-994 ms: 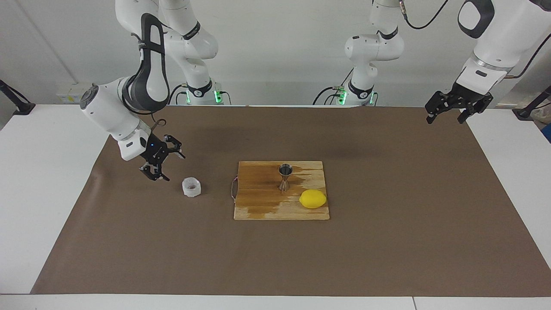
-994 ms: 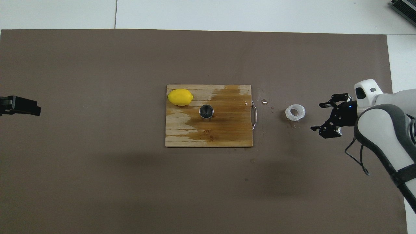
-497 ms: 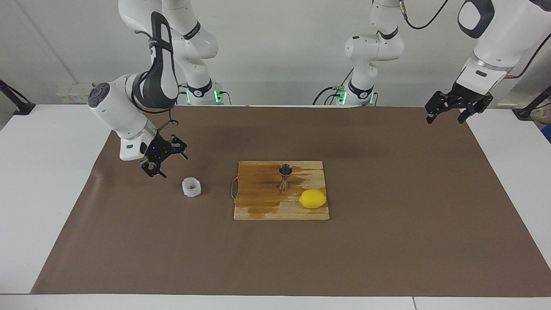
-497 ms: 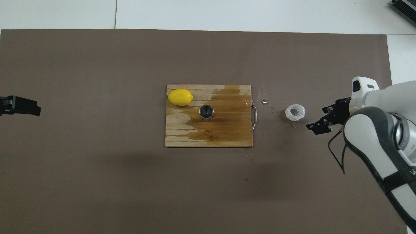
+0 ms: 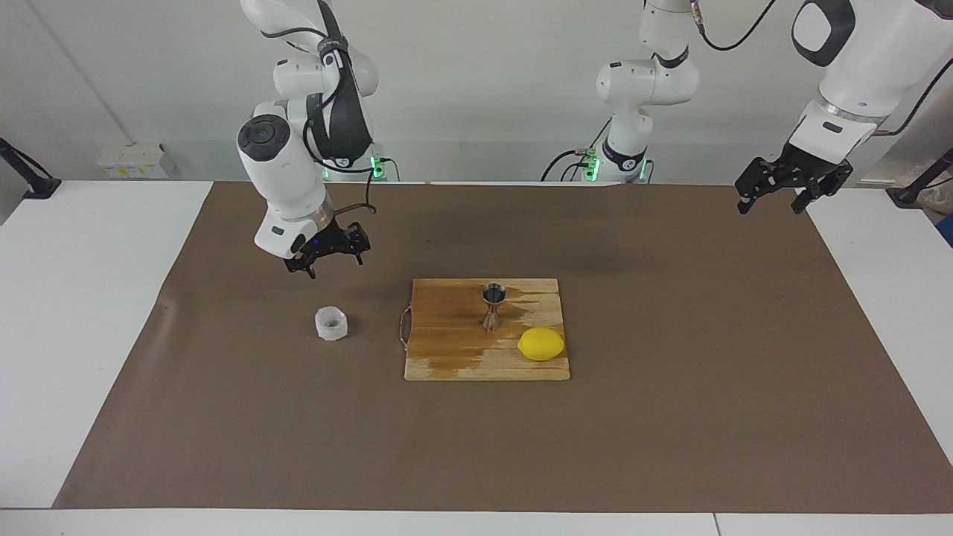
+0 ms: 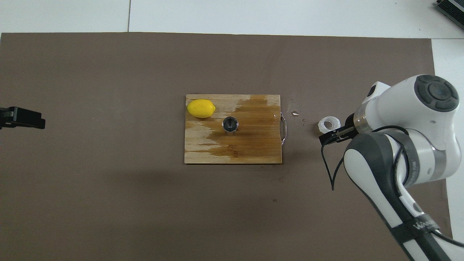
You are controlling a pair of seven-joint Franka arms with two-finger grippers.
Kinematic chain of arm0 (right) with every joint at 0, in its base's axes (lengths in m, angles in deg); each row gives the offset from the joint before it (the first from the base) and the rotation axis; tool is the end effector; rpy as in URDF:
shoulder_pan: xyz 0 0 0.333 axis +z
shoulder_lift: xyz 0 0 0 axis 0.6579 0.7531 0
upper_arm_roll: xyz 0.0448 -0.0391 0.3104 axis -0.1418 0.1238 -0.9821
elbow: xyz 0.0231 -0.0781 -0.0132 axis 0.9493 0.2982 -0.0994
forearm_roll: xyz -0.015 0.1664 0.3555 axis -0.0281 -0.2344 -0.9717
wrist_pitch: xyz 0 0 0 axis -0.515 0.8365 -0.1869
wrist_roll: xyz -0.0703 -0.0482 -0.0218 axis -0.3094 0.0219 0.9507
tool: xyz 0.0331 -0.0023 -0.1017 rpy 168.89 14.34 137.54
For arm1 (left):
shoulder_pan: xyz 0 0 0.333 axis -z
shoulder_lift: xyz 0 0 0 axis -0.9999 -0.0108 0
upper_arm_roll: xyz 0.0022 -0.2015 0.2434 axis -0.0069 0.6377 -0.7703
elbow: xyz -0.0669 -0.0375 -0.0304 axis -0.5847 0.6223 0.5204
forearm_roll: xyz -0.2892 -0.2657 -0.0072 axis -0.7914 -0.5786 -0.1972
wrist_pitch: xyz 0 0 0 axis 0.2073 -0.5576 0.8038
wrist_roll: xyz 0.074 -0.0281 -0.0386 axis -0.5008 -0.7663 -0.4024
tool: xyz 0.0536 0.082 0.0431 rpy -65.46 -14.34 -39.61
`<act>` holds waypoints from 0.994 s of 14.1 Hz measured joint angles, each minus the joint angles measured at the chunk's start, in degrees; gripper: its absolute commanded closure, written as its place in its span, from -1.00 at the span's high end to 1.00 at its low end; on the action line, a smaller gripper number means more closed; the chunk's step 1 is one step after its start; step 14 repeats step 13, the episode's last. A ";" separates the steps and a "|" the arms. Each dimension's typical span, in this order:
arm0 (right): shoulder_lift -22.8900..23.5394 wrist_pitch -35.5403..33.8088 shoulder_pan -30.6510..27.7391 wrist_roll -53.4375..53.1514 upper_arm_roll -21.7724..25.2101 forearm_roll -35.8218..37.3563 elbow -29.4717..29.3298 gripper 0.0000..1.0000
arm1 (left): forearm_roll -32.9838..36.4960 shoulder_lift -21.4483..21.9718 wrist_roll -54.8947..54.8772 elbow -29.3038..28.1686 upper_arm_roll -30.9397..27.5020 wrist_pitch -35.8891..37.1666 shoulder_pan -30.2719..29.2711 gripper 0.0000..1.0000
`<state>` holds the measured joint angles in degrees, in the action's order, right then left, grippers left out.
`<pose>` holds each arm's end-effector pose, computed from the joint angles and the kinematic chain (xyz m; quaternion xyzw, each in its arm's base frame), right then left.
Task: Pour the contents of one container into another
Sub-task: 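Open the right gripper and draw it back from the white cup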
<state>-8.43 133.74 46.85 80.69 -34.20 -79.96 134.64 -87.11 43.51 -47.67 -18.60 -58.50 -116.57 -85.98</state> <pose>0.5512 0.0809 0.4414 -0.9919 -0.1182 0.0411 0.0222 0.5379 0.0051 0.6138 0.9996 -0.0261 0.0075 0.0018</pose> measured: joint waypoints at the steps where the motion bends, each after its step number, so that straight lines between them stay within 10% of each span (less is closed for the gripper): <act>1: -0.10 -3.14 -0.84 -2.04 0.52 0.00 -2.41 1.00 | 0.00 0.00 0.00 0.00 0.00 0.00 0.00 1.00; 6: -1.39 -21.13 -4.60 -19.57 1.23 -3.62 -18.66 1.00 | 0.00 0.00 0.00 0.00 0.00 -0.02 0.00 1.00; 14: -2.12 -20.81 -4.74 -16.76 1.21 -1.55 -21.64 1.00 | 0.00 0.00 0.00 0.00 -0.10 0.04 -0.01 1.00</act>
